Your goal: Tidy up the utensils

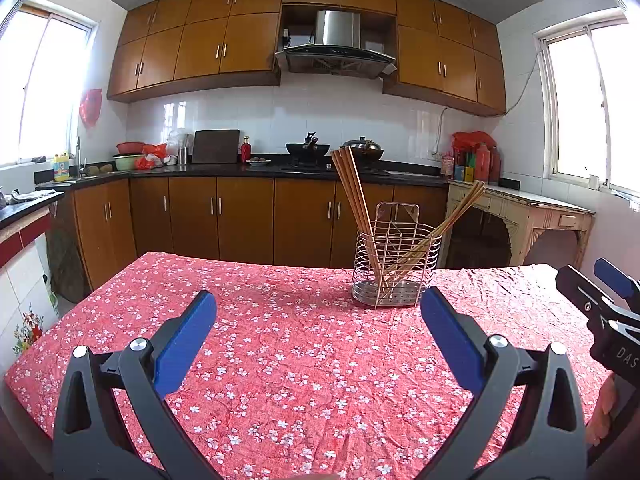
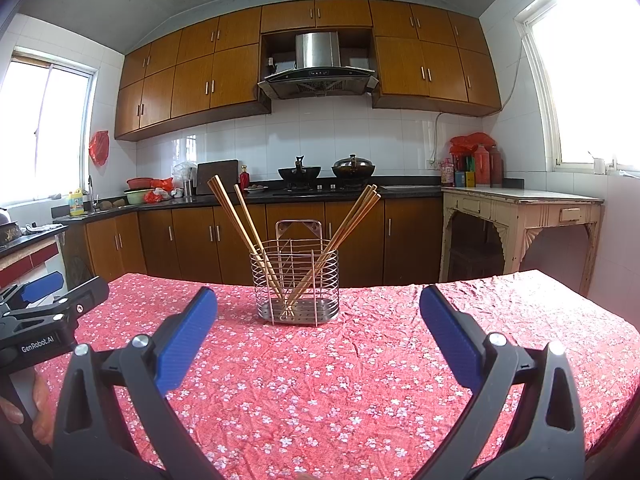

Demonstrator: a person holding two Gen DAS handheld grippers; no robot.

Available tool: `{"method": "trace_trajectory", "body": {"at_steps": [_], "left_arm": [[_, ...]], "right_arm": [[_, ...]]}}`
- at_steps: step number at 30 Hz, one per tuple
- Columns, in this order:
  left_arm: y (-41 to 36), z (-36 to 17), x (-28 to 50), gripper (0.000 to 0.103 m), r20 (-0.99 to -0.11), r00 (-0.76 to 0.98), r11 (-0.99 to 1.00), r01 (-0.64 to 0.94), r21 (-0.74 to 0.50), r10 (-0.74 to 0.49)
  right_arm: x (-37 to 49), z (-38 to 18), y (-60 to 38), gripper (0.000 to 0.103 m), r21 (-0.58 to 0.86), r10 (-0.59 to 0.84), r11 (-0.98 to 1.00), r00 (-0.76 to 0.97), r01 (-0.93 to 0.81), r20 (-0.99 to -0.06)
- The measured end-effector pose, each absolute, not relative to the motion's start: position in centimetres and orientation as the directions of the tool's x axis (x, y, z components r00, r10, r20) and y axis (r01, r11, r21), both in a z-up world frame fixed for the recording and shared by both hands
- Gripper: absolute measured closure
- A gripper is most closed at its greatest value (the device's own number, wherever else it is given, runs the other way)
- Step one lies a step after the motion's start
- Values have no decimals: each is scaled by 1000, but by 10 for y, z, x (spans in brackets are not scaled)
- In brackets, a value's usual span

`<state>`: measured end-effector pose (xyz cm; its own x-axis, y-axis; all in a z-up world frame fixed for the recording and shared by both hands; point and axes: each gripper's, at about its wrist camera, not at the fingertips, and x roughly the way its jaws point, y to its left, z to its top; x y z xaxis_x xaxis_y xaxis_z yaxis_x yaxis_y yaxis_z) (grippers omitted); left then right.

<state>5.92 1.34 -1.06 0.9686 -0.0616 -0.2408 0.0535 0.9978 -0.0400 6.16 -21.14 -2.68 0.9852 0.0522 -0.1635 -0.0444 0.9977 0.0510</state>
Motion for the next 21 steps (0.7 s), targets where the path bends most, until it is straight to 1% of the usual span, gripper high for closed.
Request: {"method": "trace_trajectory", "body": {"at_steps": [14, 21], "left_arm": [[13, -11, 57, 2, -230, 972, 998, 41, -44, -50], [14, -10, 59, 2, -239, 970, 998, 41, -52, -52]], "right_arm": [[62, -27, -211, 4, 52, 52, 998, 985, -44, -163], [62, -27, -209, 4, 53, 52, 998, 985, -43, -164]]}}
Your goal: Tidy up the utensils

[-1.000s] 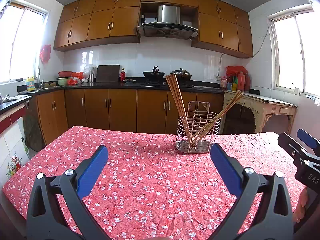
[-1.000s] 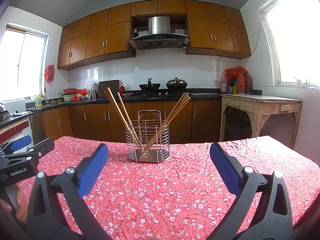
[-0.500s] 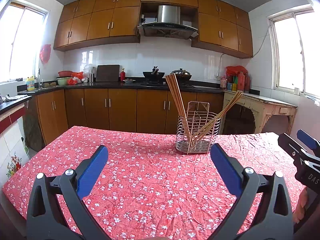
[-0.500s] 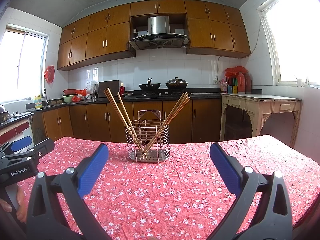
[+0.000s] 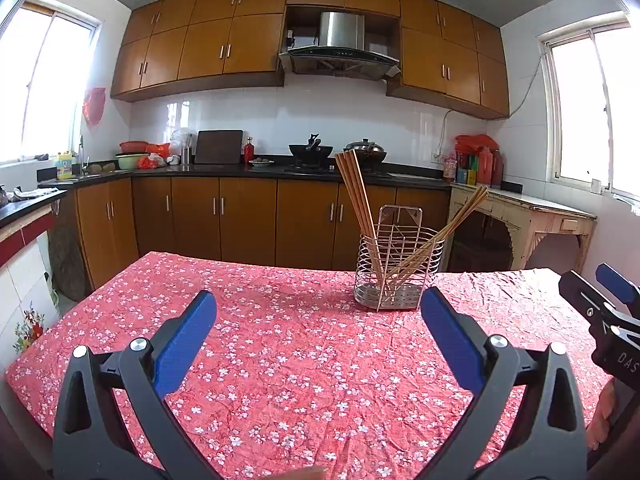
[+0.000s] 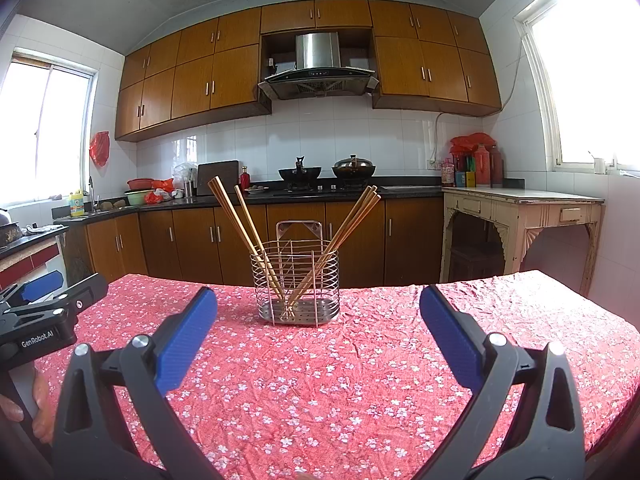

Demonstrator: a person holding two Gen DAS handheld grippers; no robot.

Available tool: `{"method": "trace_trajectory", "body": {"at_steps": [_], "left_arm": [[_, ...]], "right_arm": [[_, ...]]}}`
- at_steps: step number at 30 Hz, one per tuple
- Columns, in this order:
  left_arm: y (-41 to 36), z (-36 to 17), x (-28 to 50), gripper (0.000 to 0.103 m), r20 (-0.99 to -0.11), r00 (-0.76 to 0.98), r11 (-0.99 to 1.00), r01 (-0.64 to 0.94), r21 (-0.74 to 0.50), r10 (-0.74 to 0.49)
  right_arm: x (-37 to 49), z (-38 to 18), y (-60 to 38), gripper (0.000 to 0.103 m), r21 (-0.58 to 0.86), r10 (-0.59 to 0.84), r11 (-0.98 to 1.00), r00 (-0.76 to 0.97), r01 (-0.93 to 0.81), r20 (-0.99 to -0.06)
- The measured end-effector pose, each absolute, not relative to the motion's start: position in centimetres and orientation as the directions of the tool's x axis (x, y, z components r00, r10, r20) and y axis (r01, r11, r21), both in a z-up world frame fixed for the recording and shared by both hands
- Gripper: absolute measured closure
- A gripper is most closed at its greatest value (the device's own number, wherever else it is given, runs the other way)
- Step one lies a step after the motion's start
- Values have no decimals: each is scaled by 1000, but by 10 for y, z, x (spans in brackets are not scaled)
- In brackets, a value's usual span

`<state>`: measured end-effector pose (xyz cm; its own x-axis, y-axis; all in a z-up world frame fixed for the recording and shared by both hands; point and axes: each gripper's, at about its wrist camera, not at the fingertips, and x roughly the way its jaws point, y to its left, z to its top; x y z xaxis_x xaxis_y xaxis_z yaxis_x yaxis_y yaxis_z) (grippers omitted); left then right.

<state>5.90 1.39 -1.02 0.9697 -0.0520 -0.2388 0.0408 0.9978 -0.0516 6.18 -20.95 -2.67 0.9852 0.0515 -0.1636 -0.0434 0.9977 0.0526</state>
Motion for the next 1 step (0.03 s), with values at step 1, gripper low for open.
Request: {"method": "trace_trajectory", "body": {"at_steps": [1], "left_arm": [[14, -10, 59, 2, -239, 969, 998, 41, -52, -53]], "right_arm": [[62, -27, -210, 4, 53, 51, 998, 985, -43, -163]]}}
